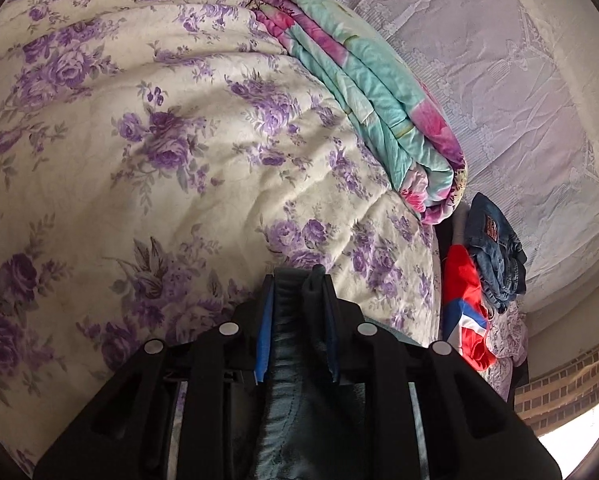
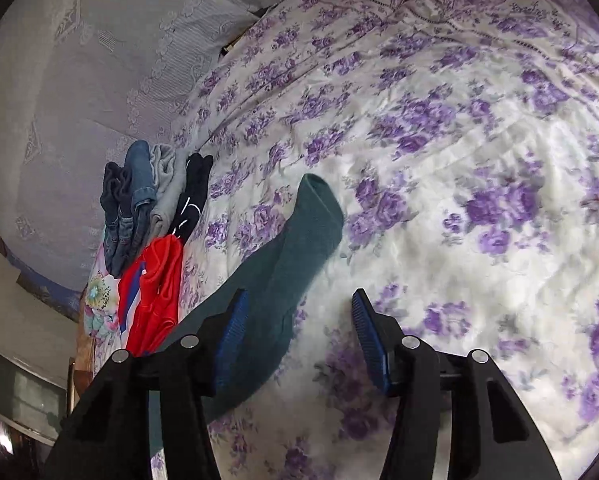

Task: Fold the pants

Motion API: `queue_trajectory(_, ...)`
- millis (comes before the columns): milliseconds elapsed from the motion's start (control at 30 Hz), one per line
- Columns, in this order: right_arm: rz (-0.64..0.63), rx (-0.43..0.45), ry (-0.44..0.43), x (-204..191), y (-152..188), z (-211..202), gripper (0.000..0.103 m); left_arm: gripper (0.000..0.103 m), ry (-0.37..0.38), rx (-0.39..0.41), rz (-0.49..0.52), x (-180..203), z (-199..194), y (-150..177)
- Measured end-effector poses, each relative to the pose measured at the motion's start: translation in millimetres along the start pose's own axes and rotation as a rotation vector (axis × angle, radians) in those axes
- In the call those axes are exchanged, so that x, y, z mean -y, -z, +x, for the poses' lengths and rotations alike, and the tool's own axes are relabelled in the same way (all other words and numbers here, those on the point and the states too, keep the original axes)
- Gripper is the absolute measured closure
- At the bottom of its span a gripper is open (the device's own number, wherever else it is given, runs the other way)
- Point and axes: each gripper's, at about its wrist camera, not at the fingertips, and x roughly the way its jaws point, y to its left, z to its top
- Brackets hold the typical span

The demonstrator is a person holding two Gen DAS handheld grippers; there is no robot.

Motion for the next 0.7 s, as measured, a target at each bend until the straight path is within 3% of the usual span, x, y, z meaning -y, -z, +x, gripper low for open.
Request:
queue_trajectory(133,-0.027,0.051,0.016,-8,6,11,0.098,0.082,-0.008,0.005,0.012,1,1,0)
queue_trajectory(200,-0.097,0.138,0.020,-20,8,-17,0.098,0.082,-0.025,0.014,0.045,7,0,2)
queue_trajectory(267,-0.219,0.210,0.115,-36,10,-48,0.097,0.082,-0.030,0.021,0.114,21,-1,4)
queue_trajectory(300,-0.254,0.203,0.186,-36,10,-55,0.097,0.080,-0.026,0.015,0.157,30,2,6)
queue_trajectory(333,-0.293,0.176,0.269,-34,10,-53,0.089,0.077,-0.028,0.005,0.202,38,6,8)
queue_trajectory(367,-0.325,0.147,0.373,-26,12,-47,0.064,0.073,-0.050,-0.003,0.231,44,11,10)
queue_trajectory(400,-0.326,0.151,0.473,-15,13,-45,0.050,0.062,-0.082,-0.018,0.246,48,18,12)
queue_trajectory(433,-0.293,0.181,0.514,0,15,-51,0.042,0.062,-0.103,-0.034,0.246,48,23,12)
queue_trajectory(567,-0.135,0.231,0.249,23,16,-77,0.045,0.062,-0.057,-0.006,0.160,31,14,4)
queue_trajectory(700,-0.199,0.222,0.224,3,19,-70,0.050,0.068,-0.059,0.001,0.127,25,13,0)
